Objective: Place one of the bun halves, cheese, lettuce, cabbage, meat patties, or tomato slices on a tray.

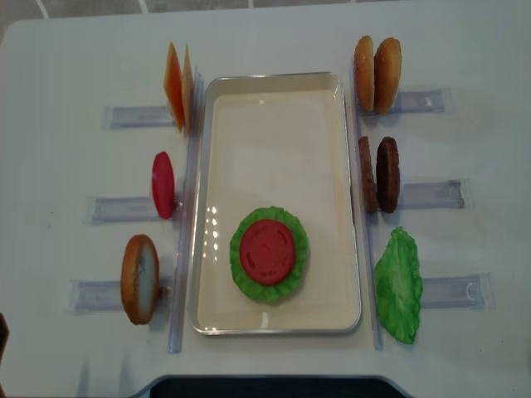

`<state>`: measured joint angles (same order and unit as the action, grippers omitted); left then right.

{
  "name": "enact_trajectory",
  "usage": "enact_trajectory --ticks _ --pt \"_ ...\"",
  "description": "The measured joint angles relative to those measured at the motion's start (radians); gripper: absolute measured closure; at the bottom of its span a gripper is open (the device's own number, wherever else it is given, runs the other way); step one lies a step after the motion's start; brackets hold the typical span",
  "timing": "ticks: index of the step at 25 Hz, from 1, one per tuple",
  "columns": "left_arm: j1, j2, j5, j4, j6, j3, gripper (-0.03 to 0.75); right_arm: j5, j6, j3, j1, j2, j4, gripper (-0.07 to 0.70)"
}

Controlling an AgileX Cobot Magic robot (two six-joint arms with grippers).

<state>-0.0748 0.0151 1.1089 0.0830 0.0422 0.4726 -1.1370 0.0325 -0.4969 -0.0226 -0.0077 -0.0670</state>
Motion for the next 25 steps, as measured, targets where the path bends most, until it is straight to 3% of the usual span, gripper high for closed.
enact_trajectory --ticks 25 --pt "0.000 0.000 0.000 0.000 0.000 0.000 0.251 0.000 0.000 0.000 0.000 0.000 0.000 0.097"
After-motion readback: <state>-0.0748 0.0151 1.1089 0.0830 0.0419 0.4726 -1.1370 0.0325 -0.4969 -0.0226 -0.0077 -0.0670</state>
